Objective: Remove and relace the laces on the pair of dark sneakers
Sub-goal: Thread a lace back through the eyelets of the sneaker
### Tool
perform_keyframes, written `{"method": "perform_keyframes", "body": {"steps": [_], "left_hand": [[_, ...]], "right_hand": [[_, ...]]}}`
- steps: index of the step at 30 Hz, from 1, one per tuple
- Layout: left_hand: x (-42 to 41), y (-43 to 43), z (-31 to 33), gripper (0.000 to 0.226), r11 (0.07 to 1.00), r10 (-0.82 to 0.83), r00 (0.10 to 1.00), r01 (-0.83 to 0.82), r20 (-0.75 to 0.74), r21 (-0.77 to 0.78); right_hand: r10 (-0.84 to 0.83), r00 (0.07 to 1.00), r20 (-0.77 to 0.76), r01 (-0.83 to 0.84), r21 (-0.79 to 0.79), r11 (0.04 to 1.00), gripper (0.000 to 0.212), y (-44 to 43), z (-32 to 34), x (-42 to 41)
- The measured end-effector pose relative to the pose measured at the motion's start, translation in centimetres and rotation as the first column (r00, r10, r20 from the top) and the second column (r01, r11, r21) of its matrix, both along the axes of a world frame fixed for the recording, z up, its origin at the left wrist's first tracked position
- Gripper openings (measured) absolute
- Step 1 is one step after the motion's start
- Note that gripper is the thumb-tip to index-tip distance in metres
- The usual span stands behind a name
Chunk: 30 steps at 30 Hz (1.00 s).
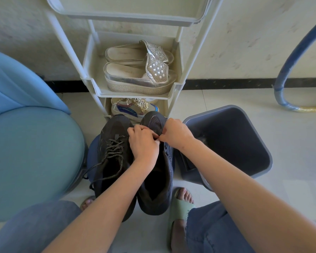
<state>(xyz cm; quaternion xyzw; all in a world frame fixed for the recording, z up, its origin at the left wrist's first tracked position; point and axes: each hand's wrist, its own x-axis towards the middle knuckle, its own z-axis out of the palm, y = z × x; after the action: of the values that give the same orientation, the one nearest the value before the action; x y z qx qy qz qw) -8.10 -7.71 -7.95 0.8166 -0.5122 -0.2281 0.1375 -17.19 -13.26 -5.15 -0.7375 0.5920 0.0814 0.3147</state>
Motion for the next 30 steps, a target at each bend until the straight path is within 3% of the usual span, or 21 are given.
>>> {"method": "perform_keyframes", "body": {"steps": [5, 9, 12, 16, 24, 28, 30], "left_hand": [[-0.3, 0.0, 0.1, 0.014, 1.0, -0.02, 0.999, 0.02, 0.038, 0.007], [-0.5, -0.1, 0.1, 0.02, 0.994, -0.106, 0.989, 0.102, 0.104, 0.04], [-0.3, -0.2, 0.1, 0.023, 0.99, -0.131, 0.986, 0.125, 0.102, 0.064], [-0.4, -0.1, 0.1, 0.022, 0.988, -0.152, 0.981, 0.147, 0.122, 0.052], [-0.5, -0.3, 0.4, 0.027, 0.981, -0.19, 0.966, 0.182, 0.174, 0.063], [-0.6, -0.7, 0.2, 0.032, 0.964, -0.266, 0.937, 0.255, 0.228, 0.075], [0.1, -1.3, 0.7, 0.033, 0.966, -0.259, 0.95, 0.251, 0.176, 0.07]], "right_hand": [[0.039, 0.998, 0.047, -0.041, 0.025, 0.999, 0.018, -0.4, -0.1, -0.7], [0.044, 0.998, 0.045, -0.045, 0.012, 0.999, 0.029, -0.4, -0.3, -0.9], [0.041, 0.996, 0.078, -0.043, 0.02, 0.999, 0.015, -0.7, -0.4, -1.1], [0.071, 0.99, 0.121, -0.076, 0.034, 0.997, 0.023, -0.8, -0.2, -1.8], [0.037, 0.98, 0.197, -0.054, 0.084, 0.995, 0.02, -0.9, -0.1, -2.5], [0.101, 0.987, 0.126, -0.104, 0.017, 0.994, 0.031, -0.5, 0.1, -1.9], [0.21, 0.974, 0.09, -0.202, -0.086, 0.976, 0.038, -0.4, 0.3, -1.6]]}}
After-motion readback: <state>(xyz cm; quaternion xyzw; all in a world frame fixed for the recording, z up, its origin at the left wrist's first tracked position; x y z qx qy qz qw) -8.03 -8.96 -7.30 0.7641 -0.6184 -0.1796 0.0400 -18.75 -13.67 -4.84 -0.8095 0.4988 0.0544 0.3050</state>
